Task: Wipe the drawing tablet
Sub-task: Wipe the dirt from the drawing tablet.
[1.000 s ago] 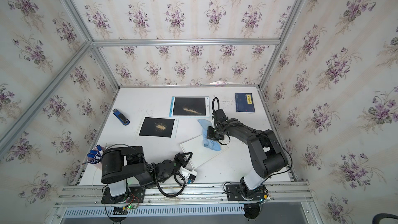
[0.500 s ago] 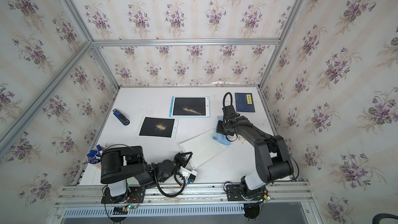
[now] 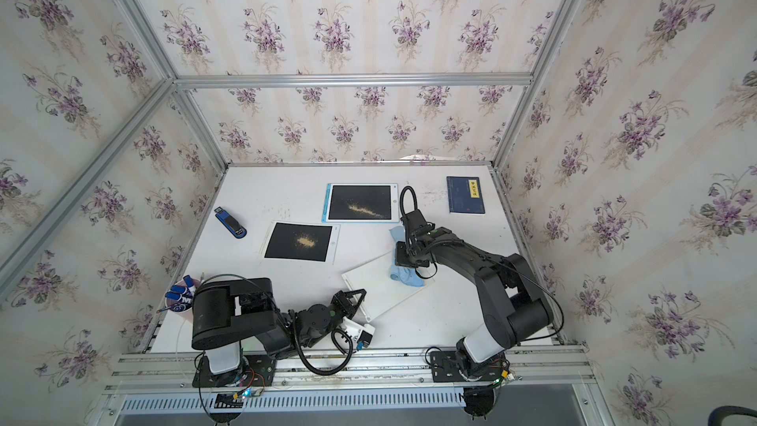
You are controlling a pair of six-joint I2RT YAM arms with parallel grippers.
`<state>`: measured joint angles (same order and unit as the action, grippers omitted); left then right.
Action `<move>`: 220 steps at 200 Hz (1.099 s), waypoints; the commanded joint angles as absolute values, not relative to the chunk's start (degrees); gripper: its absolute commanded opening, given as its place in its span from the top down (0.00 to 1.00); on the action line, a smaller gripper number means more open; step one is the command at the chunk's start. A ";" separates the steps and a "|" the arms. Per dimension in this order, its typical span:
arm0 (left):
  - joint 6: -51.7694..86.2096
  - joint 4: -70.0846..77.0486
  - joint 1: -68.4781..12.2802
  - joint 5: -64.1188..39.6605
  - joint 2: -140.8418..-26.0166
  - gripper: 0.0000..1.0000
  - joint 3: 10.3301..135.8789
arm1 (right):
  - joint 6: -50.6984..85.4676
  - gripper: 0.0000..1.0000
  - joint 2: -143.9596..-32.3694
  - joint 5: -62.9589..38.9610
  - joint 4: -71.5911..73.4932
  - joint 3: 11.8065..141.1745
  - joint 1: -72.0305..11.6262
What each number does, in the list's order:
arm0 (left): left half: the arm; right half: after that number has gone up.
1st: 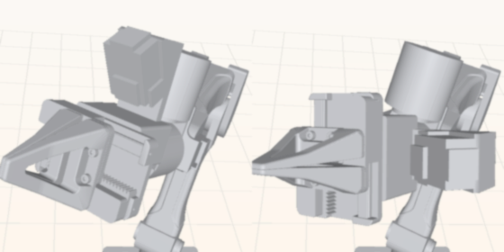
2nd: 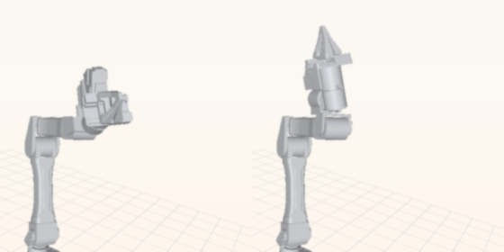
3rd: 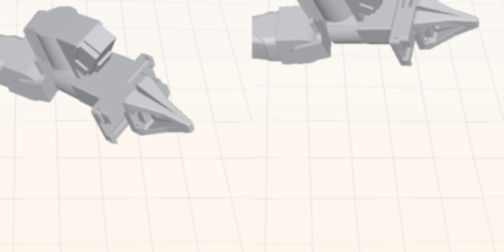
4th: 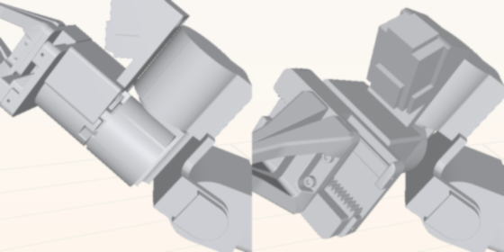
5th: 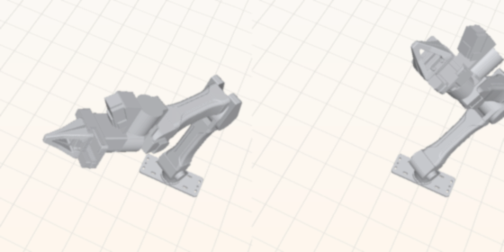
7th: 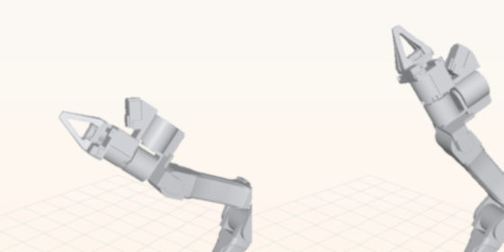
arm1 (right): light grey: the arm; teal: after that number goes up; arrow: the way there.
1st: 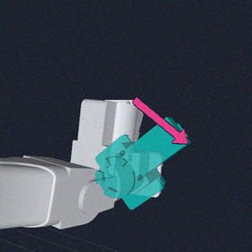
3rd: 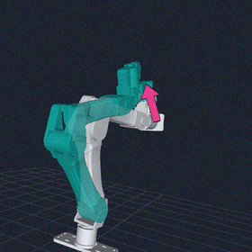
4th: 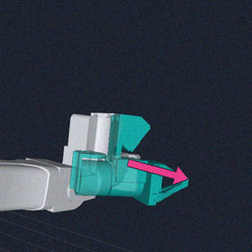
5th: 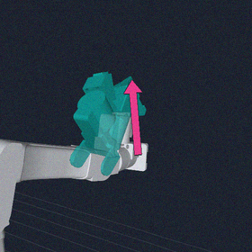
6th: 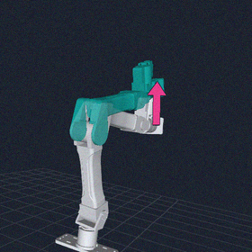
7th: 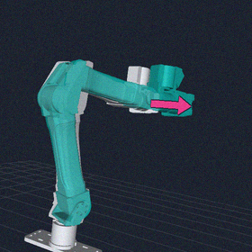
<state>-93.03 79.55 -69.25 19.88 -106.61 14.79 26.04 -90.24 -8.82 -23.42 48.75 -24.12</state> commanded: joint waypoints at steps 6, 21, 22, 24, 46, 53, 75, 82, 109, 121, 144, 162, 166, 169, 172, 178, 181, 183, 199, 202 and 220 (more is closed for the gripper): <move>-93.79 81.30 -69.26 21.13 -106.35 1.00 14.72 | 27.46 1.00 -90.60 -8.08 -24.25 46.38 -18.84; -93.87 81.35 -69.25 21.01 -106.35 1.00 14.86 | 29.41 1.00 -88.50 -0.26 -27.12 46.62 -17.06; -93.87 81.32 -69.25 21.01 -106.35 1.00 14.85 | 29.60 1.00 -88.37 0.44 -27.45 46.69 -17.06; -93.85 81.30 -69.28 20.98 -106.35 1.00 14.90 | 29.86 1.00 -88.10 1.80 -28.02 46.89 -17.10; -94.04 81.33 -69.26 20.83 -106.59 1.00 15.03 | 29.78 1.00 -84.18 3.64 -28.93 46.97 -17.05; -94.04 81.36 -69.26 20.78 -106.52 1.00 15.03 | 29.20 1.00 -82.65 1.38 -27.94 46.41 -17.21; -94.03 81.32 -69.27 20.76 -106.64 1.00 15.16 | 27.09 1.00 -78.53 -6.29 -24.57 44.33 -19.32; -93.93 81.38 -69.26 20.83 -106.63 1.00 15.16 | 26.73 1.00 -77.55 -6.84 -23.98 43.75 -21.23; -94.02 81.37 -69.28 20.93 -106.74 1.00 15.29 | 29.67 1.00 -76.69 -5.06 -23.29 40.68 -28.42; -94.04 81.33 -69.32 20.93 -106.70 1.00 15.29 | 31.61 1.00 -77.24 -5.34 -22.69 38.54 -28.83; -93.96 81.35 -69.30 20.93 -106.74 1.00 15.46 | 35.17 1.00 -78.92 2.10 -24.77 36.12 -28.58; -93.96 81.34 -69.35 20.92 -106.62 1.00 15.38 | 39.49 1.00 -80.60 10.32 -29.70 37.16 -27.63; -93.96 81.34 -69.41 20.94 -106.54 1.00 15.31 | 40.74 1.00 -80.88 12.29 -31.04 37.56 -27.38; -93.89 81.38 -69.41 20.98 -106.44 1.00 15.31 | 41.71 1.00 -81.13 13.47 -31.99 37.93 -27.21; -93.95 81.32 -69.41 21.05 -106.44 1.00 15.29 | 42.62 1.00 -81.39 14.75 -33.20 38.38 -26.97; -93.95 81.38 -69.43 21.05 -106.36 1.00 15.29 | 44.19 1.00 -81.76 16.91 -35.19 39.33 -26.75; -93.96 81.34 -69.38 21.09 -106.35 1.00 15.29 | 44.84 1.00 -81.90 17.96 -35.95 39.85 -26.79; -93.96 81.38 -69.40 21.03 -106.35 1.00 15.29 | 45.14 1.00 -82.00 18.49 -36.43 40.09 -26.74; -93.91 81.33 -69.43 21.00 -106.35 1.00 15.29 | 46.05 1.00 -81.90 19.79 -37.91 41.76 -26.73; -93.95 81.30 -69.36 21.01 -106.35 1.00 15.29 | 45.98 1.00 -81.63 19.70 -37.84 41.94 -26.80; -93.97 81.33 -69.37 21.27 -106.35 1.00 15.21 | 45.42 1.00 -79.62 18.10 -36.73 42.28 -26.87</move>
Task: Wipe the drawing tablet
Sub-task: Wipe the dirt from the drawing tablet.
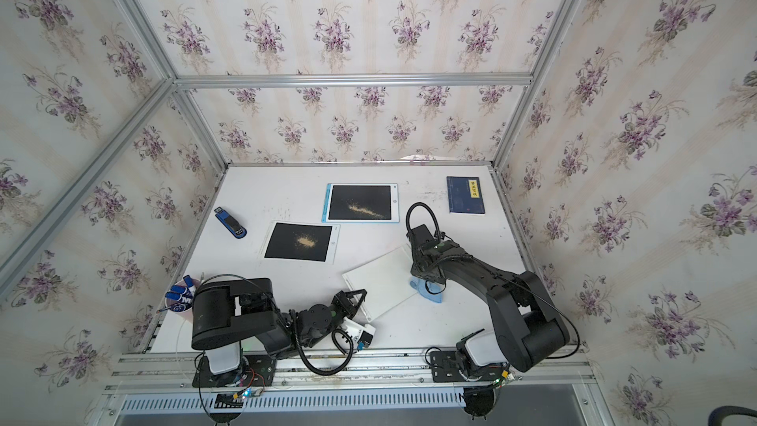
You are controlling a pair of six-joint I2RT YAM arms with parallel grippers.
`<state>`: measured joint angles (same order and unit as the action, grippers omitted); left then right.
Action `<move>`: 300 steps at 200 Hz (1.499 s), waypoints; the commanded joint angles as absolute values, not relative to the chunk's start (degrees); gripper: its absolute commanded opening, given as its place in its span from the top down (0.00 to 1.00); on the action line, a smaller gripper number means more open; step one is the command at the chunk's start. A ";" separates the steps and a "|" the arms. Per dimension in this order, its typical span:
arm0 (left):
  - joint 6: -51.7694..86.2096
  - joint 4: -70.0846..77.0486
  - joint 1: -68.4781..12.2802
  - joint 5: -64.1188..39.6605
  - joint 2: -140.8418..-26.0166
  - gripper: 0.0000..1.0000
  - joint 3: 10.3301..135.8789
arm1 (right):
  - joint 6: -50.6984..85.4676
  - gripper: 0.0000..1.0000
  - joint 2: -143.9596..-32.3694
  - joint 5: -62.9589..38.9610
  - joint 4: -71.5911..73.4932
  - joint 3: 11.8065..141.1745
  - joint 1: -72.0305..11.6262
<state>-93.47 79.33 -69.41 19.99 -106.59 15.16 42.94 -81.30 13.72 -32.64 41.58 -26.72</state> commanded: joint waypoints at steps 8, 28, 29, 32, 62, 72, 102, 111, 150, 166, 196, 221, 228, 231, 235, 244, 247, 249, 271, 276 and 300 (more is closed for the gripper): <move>-94.00 81.38 -69.38 21.37 -106.26 1.00 15.21 | 44.69 1.00 -78.46 16.74 -35.48 42.28 -27.00; -94.04 81.38 -69.41 21.41 -106.26 1.00 15.15 | 39.94 1.00 -74.82 9.39 -28.64 41.65 -28.67; -94.04 81.38 -69.42 21.38 -106.26 1.00 15.18 | 39.66 1.00 -74.63 8.78 -28.16 41.52 -28.83; -93.98 81.39 -69.43 21.36 -106.30 1.00 15.25 | 38.73 1.00 -73.95 6.91 -26.82 41.30 -29.28; -94.09 81.33 -69.40 21.34 -106.50 1.00 15.37 | 31.66 1.00 -71.43 -12.49 -9.97 40.49 -36.95; -94.12 81.35 -69.42 21.37 -106.61 1.00 15.38 | 30.38 1.00 -73.67 -16.83 -7.96 42.47 -39.33; -94.03 81.38 -69.43 21.39 -106.68 1.00 15.36 | 25.23 1.00 -82.25 -22.58 -8.68 50.32 -47.76; -94.04 81.31 -69.43 21.52 -106.61 1.00 15.38 | 24.92 1.00 -84.51 -22.76 -9.39 51.67 -48.83; -94.04 81.30 -69.42 21.73 -106.43 1.00 15.22 | 27.33 1.00 -91.12 -13.87 -15.88 53.30 -46.26; -93.99 81.35 -69.43 21.66 -106.35 1.00 15.21 | 28.91 1.00 -91.76 -11.50 -17.26 51.80 -42.20; -94.13 81.35 -69.43 21.92 -106.17 1.00 15.21 | 28.73 1.00 -89.79 -8.35 -17.80 47.15 -32.21; -94.31 81.39 -69.43 21.99 -106.08 1.00 15.21 | 25.50 1.00 -87.68 -0.31 -20.20 45.78 -23.94; -94.39 81.34 -69.43 22.04 -106.08 1.00 15.21 | 25.47 1.00 -87.50 1.17 -21.57 45.94 -21.78; -94.47 81.38 -69.43 22.06 -106.01 1.00 15.24 | 25.54 1.00 -87.37 1.78 -22.09 45.96 -20.94; -94.48 81.36 -69.43 22.11 -105.96 1.00 15.21 | 25.78 1.00 -87.23 2.35 -22.70 46.05 -19.83; -94.39 81.31 -69.52 22.36 -105.71 1.00 15.22 | 26.33 1.00 -86.84 2.85 -23.71 46.05 -17.68; -94.33 81.32 -69.47 22.45 -105.66 1.00 15.27 | 26.45 1.00 -86.62 2.87 -23.97 45.98 -17.16; -94.27 81.31 -69.51 22.62 -105.65 1.00 15.29 | 26.56 1.00 -86.41 2.89 -24.14 45.97 -16.92; -92.31 81.10 -69.79 28.92 -105.94 1.00 18.20 | 26.89 1.00 -81.51 1.33 -23.56 45.22 -16.44; -91.92 80.66 -69.79 30.25 -106.06 1.00 19.09 | 26.81 1.00 -79.93 0.54 -23.20 44.97 -16.42; -90.88 79.85 -69.99 33.05 -106.33 1.00 21.18 | 26.77 1.00 -71.95 0.40 -23.63 45.31 -16.44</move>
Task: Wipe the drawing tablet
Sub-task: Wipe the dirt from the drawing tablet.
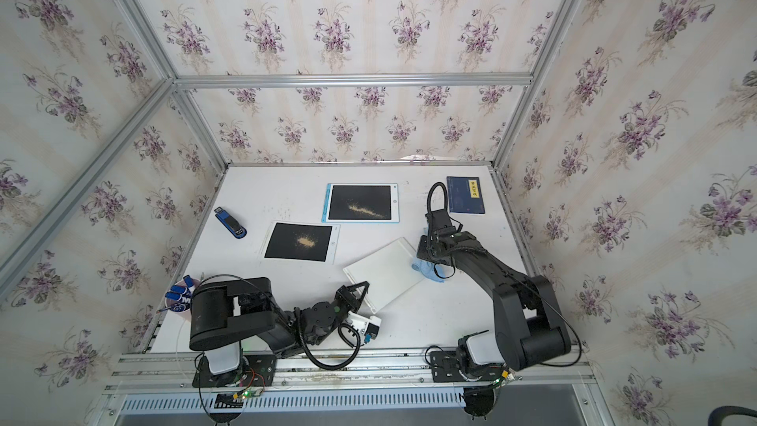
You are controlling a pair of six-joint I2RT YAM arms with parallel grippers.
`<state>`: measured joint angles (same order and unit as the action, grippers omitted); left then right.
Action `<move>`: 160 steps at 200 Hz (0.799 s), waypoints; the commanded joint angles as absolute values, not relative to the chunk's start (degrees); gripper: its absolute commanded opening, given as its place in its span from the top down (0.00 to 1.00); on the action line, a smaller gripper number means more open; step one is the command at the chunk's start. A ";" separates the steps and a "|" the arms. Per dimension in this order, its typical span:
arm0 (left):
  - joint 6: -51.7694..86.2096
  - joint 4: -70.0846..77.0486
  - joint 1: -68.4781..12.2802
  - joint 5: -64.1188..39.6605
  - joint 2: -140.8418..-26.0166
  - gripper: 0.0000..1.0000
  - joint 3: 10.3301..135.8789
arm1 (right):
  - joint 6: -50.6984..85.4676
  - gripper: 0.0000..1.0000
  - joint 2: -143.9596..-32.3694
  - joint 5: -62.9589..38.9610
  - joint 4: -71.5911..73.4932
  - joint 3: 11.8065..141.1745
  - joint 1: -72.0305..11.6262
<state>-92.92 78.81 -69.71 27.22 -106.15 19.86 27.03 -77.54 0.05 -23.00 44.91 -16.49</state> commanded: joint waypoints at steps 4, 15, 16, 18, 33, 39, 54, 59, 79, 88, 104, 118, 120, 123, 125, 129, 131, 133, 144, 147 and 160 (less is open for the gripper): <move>-90.49 80.12 -70.12 33.12 -106.12 1.00 21.23 | 26.68 1.00 -70.72 0.91 -24.02 45.47 -16.44; -88.81 80.13 -70.36 33.96 -104.89 1.00 21.56 | 26.39 1.00 -67.52 3.27 -24.75 45.81 -16.44; -88.57 80.01 -70.38 34.07 -104.78 1.00 21.64 | 26.38 1.00 -67.25 3.52 -24.90 45.80 -16.44; -88.19 79.66 -70.42 34.38 -104.44 1.00 21.76 | 26.37 1.00 -66.76 3.93 -25.06 45.84 -16.44; -83.45 73.93 -70.96 37.75 -100.52 1.00 23.77 | 26.02 1.00 -63.48 6.83 -25.89 45.80 -16.44; -80.39 69.30 -71.22 38.94 -97.96 1.00 24.75 | 25.99 1.00 -62.49 7.63 -26.26 45.73 -16.44; -68.81 45.12 -71.54 38.19 -88.82 1.00 28.21 | 26.18 1.00 -60.09 8.11 -26.65 45.02 -16.48; -63.23 34.06 -71.54 35.40 -85.04 0.99 30.41 | 26.32 1.00 -59.64 8.09 -26.63 44.65 -16.44; -45.38 9.69 -69.94 27.53 -73.35 0.98 37.76 | 26.78 1.00 -57.52 8.12 -26.15 43.20 -16.35; -42.37 4.00 -69.41 24.96 -70.03 0.98 39.68 | 26.93 1.00 -56.61 8.50 -25.97 42.58 -16.32; -38.66 -4.63 -68.91 20.28 -65.90 0.91 43.41 | 27.16 1.00 -55.01 9.29 -25.41 41.88 -16.26; -33.90 -11.84 -67.81 15.71 -64.31 0.86 47.99 | 26.99 1.00 -53.71 10.45 -25.15 41.63 -16.18; -32.95 -12.76 -67.49 15.11 -64.20 0.86 48.85 | 26.98 1.00 -53.57 10.63 -25.14 41.67 -16.22; -31.64 -14.14 -66.97 14.25 -64.16 0.84 49.99 | 26.91 1.00 -53.37 10.92 -25.14 41.71 -16.13; -30.41 -14.85 -66.58 13.65 -64.16 0.84 50.77 | 26.90 1.00 -53.22 11.19 -25.20 41.76 -16.10; -27.87 -16.68 -65.59 12.44 -64.23 0.82 52.45 | 26.79 1.00 -52.92 11.55 -25.23 41.90 -16.08; -26.61 -17.55 -65.18 11.53 -64.31 0.82 53.41 | 26.76 1.00 -52.78 11.76 -25.31 42.03 -16.04; -25.44 -18.71 -64.48 10.53 -64.44 0.82 54.27 | 26.73 1.00 -52.70 11.95 -25.42 42.06 -16.05; -19.99 -24.44 -60.66 3.11 -65.63 0.83 59.19 | 26.54 1.00 -52.12 13.29 -25.49 42.40 -15.93; -18.79 -25.65 -59.50 0.72 -66.01 0.83 60.35 | 26.48 1.00 -52.00 13.68 -25.54 42.46 -15.91; -13.29 -28.58 -54.54 -10.50 -67.70 0.86 64.05 | 26.16 1.00 -51.48 14.99 -25.50 42.37 -15.83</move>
